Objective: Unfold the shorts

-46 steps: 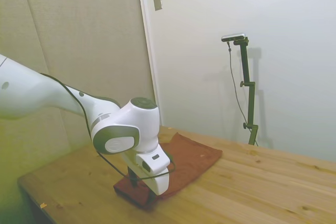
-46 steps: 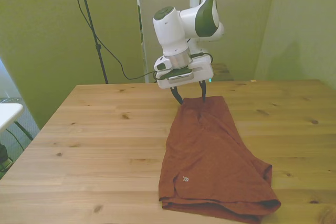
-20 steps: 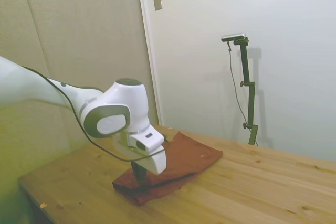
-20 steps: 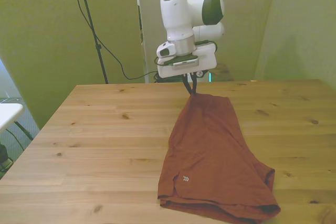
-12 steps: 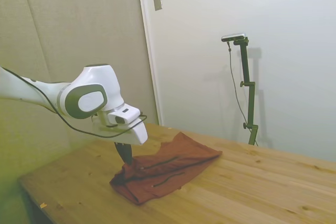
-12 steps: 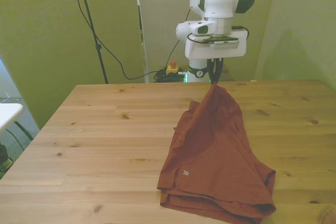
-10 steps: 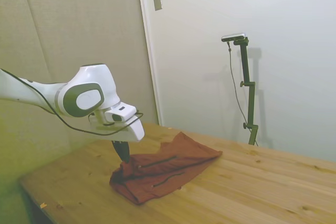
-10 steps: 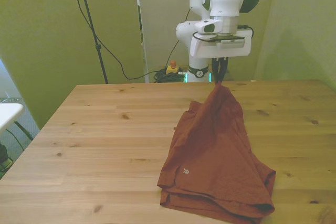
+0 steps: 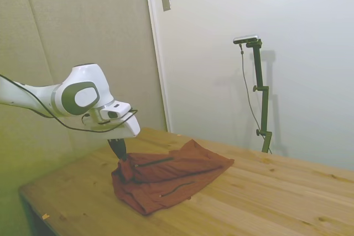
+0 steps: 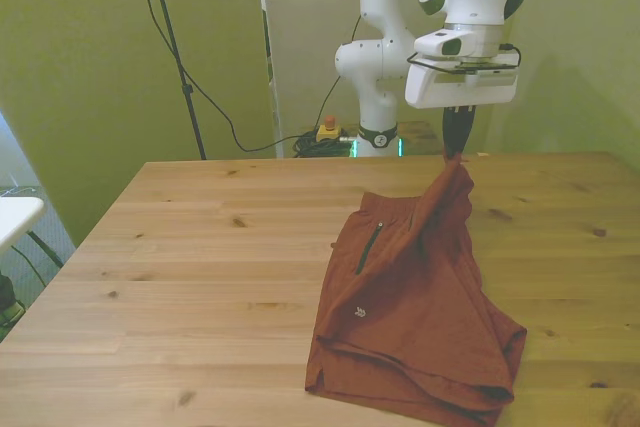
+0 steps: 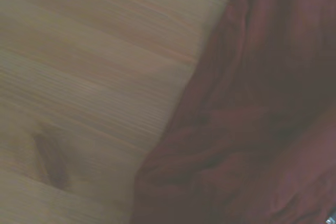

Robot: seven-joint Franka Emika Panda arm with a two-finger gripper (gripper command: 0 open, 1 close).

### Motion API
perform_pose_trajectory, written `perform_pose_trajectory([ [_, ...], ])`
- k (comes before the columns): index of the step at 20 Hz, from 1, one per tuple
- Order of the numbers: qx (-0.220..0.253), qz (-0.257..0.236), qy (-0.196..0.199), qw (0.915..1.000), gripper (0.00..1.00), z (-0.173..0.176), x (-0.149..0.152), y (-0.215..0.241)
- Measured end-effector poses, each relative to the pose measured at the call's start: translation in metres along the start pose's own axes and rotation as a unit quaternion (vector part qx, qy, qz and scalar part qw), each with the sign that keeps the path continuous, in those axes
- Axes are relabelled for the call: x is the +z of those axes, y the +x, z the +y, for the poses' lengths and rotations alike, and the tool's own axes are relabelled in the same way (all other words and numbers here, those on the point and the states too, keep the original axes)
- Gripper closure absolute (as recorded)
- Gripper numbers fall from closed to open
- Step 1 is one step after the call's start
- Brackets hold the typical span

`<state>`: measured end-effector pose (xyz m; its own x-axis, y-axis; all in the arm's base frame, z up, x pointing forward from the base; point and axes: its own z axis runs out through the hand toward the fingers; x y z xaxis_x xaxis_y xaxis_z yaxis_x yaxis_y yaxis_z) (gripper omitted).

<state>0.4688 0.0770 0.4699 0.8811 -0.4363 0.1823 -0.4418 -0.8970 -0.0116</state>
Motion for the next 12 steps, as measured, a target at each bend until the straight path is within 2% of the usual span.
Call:
perform_pose_trajectory([
  [7,-0.057,-0.007,0.008,0.9983,0.00,-0.052,0.006,-0.023],
  [12,-0.077,-0.024,0.016,0.9966,0.00,-0.092,0.027,-0.024],
])
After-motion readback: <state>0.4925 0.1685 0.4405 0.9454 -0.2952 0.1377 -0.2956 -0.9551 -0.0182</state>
